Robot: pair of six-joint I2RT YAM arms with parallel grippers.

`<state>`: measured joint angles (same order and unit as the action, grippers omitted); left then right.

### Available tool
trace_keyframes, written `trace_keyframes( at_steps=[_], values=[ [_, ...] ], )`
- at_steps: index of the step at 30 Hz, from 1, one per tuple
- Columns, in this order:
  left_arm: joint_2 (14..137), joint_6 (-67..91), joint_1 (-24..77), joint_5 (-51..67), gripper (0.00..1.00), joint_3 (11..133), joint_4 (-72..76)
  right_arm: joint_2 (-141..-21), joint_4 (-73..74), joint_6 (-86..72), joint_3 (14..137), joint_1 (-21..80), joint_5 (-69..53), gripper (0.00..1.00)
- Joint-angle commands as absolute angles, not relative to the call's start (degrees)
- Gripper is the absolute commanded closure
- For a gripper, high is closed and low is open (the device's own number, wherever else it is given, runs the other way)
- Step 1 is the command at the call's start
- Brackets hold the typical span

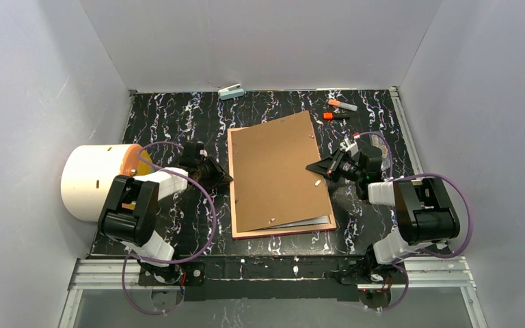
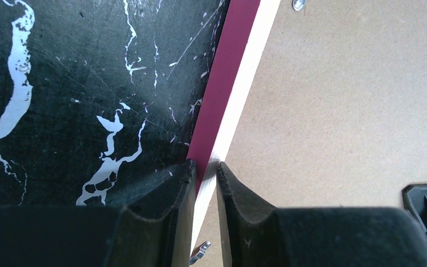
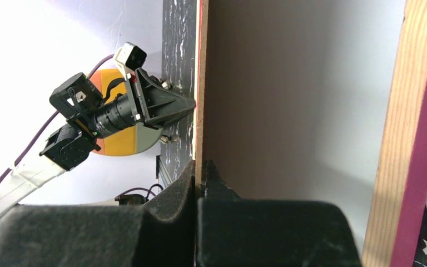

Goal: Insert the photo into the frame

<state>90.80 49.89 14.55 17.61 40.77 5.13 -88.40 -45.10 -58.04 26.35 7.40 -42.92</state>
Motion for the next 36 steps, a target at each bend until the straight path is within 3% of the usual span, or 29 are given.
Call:
trace_keyframes(
  at_steps=[1,3,13,17,20,27,36],
  values=[
    [92.02,48.61,14.88,17.21,0.82,42.09,3.19,-89.8,-48.4,-54.14,27.4,7.24,-43.11,0.99],
    [91.94,48.48,14.88,17.22,0.82,42.14,3.08,-90.59,-47.5,-54.1,27.68,7.21,-43.34,0.99],
    [92.3,47.24,14.91,16.01,0.82,43.34,1.65,-92.71,-36.37,-49.97,32.06,7.25,-41.79,0.66],
    [91.87,46.42,14.87,14.96,0.82,44.21,0.4,-92.55,-32.56,-47.74,33.07,7.22,-40.83,0.35],
    [91.63,45.65,14.93,14.68,0.81,44.87,-0.81,-91.05,-29.44,-45.15,33.6,7.25,-38.74,0.23],
    [91.67,44.92,14.83,15.16,0.8,45.5,-1.54,-89.53,-22.89,-42.06,34.95,7.21,-34.74,0.16],
    [91.23,44.14,14.91,16.0,0.78,45.71,-1.85,-86.08,-12.06,-39.04,37.18,7.22,-28.05,0.16]
  ],
)
